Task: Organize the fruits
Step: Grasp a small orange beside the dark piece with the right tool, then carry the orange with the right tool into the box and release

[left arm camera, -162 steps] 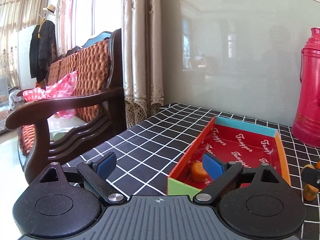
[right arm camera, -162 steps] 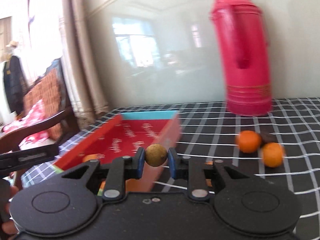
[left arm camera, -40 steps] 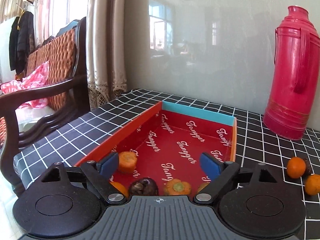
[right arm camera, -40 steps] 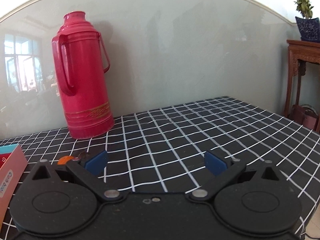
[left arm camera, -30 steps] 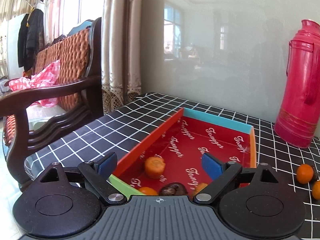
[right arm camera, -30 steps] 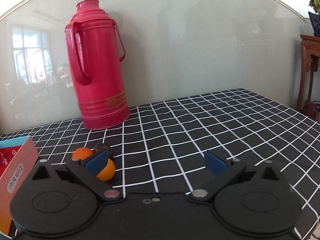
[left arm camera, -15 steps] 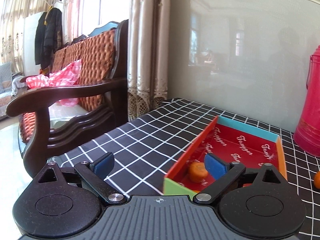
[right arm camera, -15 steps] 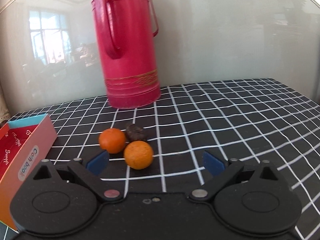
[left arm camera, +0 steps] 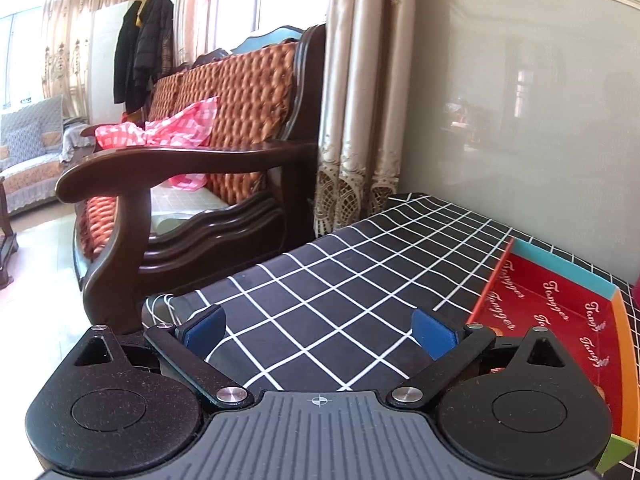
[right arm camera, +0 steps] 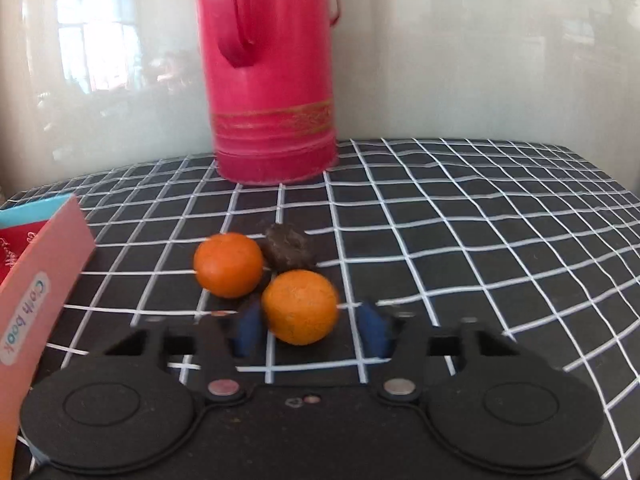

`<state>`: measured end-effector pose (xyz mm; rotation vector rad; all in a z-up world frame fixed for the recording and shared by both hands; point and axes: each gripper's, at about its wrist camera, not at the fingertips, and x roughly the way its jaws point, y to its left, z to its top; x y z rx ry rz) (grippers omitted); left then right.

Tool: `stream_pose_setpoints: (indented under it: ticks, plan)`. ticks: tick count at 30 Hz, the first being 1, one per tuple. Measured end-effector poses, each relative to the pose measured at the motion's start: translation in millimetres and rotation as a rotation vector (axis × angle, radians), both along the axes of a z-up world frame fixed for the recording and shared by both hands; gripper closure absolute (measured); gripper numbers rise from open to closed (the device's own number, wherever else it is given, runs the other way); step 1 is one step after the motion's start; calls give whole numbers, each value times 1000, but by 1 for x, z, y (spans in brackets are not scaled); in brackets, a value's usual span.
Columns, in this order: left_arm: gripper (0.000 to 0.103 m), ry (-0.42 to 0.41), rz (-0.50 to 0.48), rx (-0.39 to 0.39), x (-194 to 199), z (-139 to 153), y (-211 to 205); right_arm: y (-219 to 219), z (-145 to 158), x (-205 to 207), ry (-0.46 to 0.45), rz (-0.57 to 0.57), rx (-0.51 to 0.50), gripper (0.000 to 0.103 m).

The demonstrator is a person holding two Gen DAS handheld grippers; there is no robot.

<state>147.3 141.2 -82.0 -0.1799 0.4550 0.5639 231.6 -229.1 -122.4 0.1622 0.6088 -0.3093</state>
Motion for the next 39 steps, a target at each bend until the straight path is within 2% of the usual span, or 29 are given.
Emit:
stream_pose_setpoints:
  ticks: [7, 11, 15, 20, 24, 29, 37, 39]
  plan:
    - [4, -6, 58, -38, -5, -3, 19, 17, 6, -12, -49, 24, -50, 74]
    - [4, -4, 76, -42, -7, -4, 24, 28, 14, -20, -100, 81, -35, 74]
    - [3, -2, 96, -54, -8, -6, 31, 49, 28, -33, -184, 197, -24, 74]
    - [3, 4, 111, -52, -12, -9, 37, 82, 39, -45, -261, 424, 6, 74]
    - [3, 0, 116, -53, -13, -9, 39, 114, 38, -51, -251, 576, -18, 74]
    - [3, -2, 113, -52, -12, -8, 39, 149, 38, -52, -215, 697, -66, 74]
    - [3, 0, 114, -65, -10, -9, 39, 182, 42, -30, -119, 717, -123, 72]
    - [3, -3, 109, -60, -9, -8, 37, 185, 41, -28, -121, 718, -121, 65]
